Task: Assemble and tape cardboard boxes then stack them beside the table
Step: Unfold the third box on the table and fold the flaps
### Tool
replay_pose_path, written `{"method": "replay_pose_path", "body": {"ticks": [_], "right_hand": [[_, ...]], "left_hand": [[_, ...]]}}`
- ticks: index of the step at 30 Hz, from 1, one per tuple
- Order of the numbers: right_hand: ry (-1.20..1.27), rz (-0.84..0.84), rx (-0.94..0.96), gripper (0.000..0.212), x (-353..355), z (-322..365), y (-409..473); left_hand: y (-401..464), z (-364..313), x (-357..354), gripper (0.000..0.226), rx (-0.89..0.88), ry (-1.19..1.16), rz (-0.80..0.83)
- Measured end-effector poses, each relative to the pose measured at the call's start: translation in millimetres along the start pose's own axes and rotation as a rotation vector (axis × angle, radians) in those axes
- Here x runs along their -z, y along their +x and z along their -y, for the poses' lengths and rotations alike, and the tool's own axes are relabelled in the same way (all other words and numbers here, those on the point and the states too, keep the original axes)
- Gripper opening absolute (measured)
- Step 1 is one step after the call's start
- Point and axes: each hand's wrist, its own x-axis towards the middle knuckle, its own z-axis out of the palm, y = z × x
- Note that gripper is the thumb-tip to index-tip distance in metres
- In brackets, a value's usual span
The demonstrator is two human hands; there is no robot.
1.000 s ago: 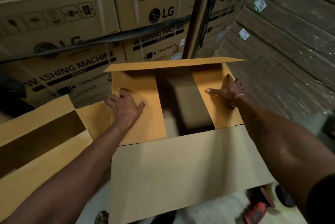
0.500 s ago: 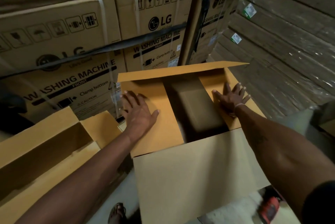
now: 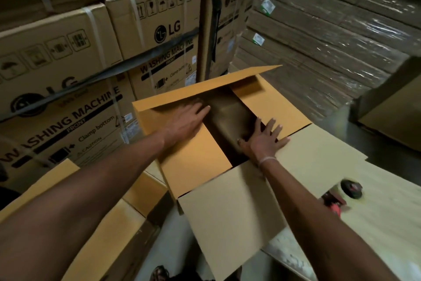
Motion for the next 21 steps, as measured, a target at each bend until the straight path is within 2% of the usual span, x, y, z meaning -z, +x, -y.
{"method": "replay_pose_path", "body": {"ticks": [3,5,8,14,16,18,21], "right_hand": [[-0.053,0.018,-0.058,0.11,-16,-7,-38],[-0.061,0.021,-0.068,0.105,-23,-17,-47],[-0.044,0.049,-0.006,0.095,-21,-37,-42],[-0.149,0.067,0.197,0.088,4,-102,-13],[-0.222,0.092,0.261,0.088,17,-121,0],[-0.28,0.107,0.316,0.088,26,-135,11],[-0.331,0.111,0.356,0.09,30,-144,23]], "left_hand": [[9,25,-6,0.083,0.131,-0.19,0.238],[9,34,-12,0.094,0.166,-0.263,0.385],[3,24,-14,0.081,0.159,-0.247,0.487],[-18,-47,-33,0.075,0.25,-0.468,0.426],[-26,-77,-33,0.07,0.236,-0.375,0.34],[-32,-101,-30,0.063,0.172,-0.197,0.191],[-28,-120,-21,0.057,0.051,-0.082,0.008]]}}
